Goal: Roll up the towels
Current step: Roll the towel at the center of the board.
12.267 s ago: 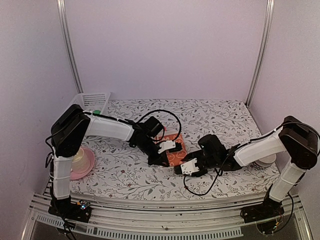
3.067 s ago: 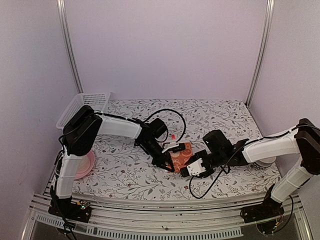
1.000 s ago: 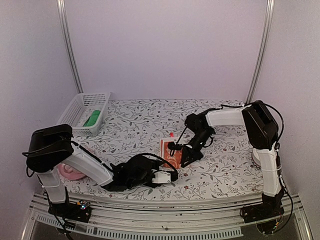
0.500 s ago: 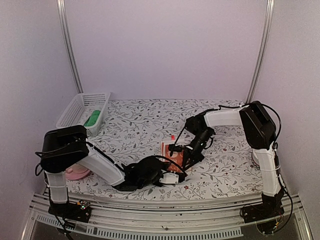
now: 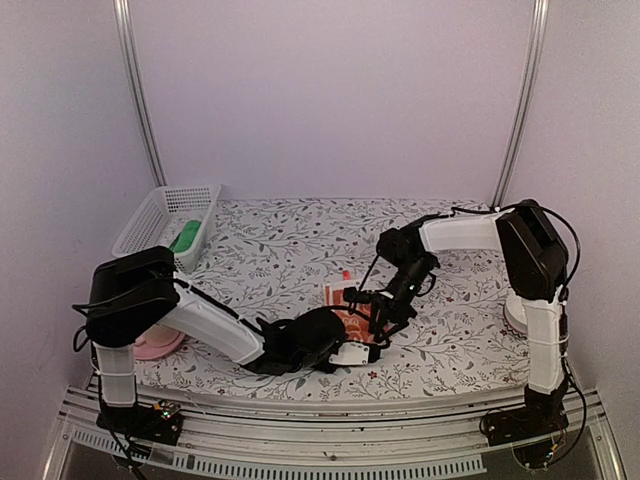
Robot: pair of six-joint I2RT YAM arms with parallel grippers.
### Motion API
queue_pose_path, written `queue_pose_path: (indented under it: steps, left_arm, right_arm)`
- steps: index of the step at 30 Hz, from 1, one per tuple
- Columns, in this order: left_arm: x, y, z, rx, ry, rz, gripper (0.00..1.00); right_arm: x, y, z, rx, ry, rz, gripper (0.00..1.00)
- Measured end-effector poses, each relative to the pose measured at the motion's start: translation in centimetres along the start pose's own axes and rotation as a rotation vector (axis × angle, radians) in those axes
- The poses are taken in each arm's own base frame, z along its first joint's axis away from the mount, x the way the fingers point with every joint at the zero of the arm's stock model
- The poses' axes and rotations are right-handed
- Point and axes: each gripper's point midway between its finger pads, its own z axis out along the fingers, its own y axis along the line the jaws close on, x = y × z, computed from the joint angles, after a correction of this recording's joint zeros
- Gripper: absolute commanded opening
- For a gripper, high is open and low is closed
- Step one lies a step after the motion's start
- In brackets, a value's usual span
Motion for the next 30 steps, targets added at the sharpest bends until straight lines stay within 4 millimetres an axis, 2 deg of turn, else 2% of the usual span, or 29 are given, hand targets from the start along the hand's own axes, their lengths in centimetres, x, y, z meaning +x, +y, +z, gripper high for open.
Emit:
queue_pose_path:
  steps: [5, 11, 15, 21, 24, 30]
  left_arm:
    - [-1.2, 0.0, 0.3, 0.141, -0.039, -0.127, 0.0]
    - [-1.3, 0.6, 0.6, 0.342, -0.089, -0.309, 0.0]
    - [-1.2, 0.7, 0.8, 0.468, -0.111, -0.41, 0.0]
    - [-1.7, 0.8, 1.2, 0.65, -0.149, -0.521, 0.0]
    - [-1.7, 0.8, 1.2, 0.732, -0.169, -0.574, 0.0]
    - [-1.5, 0.8, 1.2, 0.854, -0.185, -0.646, 0.0]
  right_arm:
    - [0.2, 1.1, -2.9, 0.163, -0.031, -0.113, 0.57]
    - [0.3, 2.2, -6.7, 0.413, -0.084, -0.267, 0.6]
    - [1.3, 2.7, -7.7, 0.525, -0.097, -0.325, 0.61]
    - [3.0, 4.1, -7.1, 0.595, -0.087, -0.427, 0.62]
    - [3.0, 4.5, -6.3, 0.627, -0.067, -0.5, 0.62]
    - [2.0, 4.7, -3.1, 0.677, -0.016, -0.639, 0.61]
